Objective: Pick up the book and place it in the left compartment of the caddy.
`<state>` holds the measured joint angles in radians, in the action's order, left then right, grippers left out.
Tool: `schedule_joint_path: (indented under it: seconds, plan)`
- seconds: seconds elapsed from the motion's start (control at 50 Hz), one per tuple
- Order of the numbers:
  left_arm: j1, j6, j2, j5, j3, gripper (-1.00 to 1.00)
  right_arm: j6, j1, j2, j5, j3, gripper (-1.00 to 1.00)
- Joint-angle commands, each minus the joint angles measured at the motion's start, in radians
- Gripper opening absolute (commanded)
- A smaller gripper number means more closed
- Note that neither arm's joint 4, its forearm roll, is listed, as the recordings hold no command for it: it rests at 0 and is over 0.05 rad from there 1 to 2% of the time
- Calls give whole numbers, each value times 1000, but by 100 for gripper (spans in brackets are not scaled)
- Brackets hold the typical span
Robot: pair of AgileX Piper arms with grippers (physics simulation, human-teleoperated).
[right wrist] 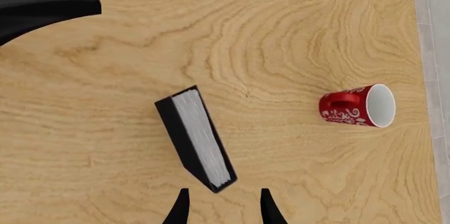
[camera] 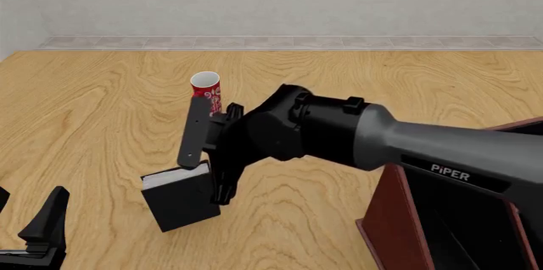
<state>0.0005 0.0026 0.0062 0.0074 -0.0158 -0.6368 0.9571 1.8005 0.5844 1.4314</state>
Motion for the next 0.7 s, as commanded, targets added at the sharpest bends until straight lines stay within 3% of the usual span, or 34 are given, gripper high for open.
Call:
schedule_joint_path:
  seconds: [0.02, 0.7]
  plan:
    - [0, 0, -2, 1, 0, 100, 4, 11, 9, -2, 3, 100]
    - [0, 0, -2, 1, 0, 100, -11, 7, 46, -10, 10, 100]
